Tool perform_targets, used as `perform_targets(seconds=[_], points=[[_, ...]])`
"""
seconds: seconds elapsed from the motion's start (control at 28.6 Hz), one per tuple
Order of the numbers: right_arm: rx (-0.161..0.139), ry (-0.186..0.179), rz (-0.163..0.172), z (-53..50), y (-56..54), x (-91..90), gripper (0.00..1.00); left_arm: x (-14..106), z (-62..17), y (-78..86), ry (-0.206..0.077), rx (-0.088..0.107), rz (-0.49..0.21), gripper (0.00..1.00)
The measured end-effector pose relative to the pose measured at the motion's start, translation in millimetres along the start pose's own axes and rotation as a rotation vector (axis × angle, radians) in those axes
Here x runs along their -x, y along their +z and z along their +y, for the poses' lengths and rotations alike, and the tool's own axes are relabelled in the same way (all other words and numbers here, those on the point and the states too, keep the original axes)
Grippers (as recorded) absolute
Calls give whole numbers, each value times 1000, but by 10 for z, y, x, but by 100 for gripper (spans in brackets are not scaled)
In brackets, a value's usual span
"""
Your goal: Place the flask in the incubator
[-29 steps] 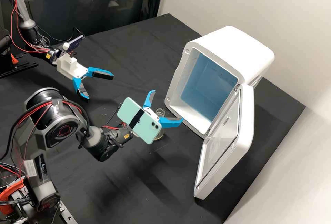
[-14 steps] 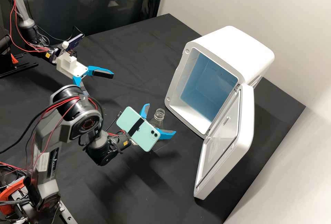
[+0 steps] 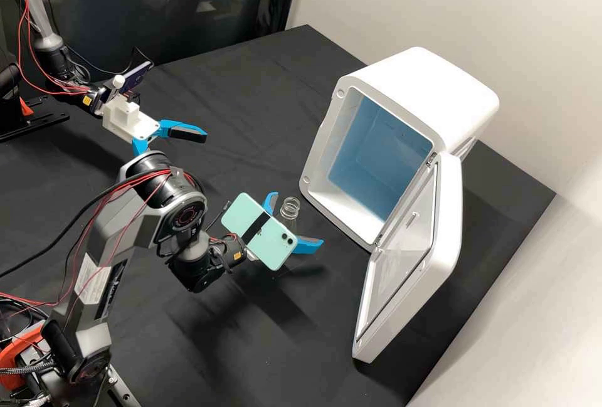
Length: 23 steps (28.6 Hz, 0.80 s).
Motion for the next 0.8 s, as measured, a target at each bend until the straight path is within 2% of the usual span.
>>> perform_targets(seconds=[0.35, 0.38, 0.8], points=[[-5, -12, -26, -65, 13, -64, 100, 0, 0, 0, 0, 0, 0, 100], [-5, -14, -26, -68, 10, -66, 0, 0, 0, 0, 0, 0, 0, 100], [-5, -10, -22, -60, 2, -81, 0, 3, 13, 4, 5, -2, -1, 100]])
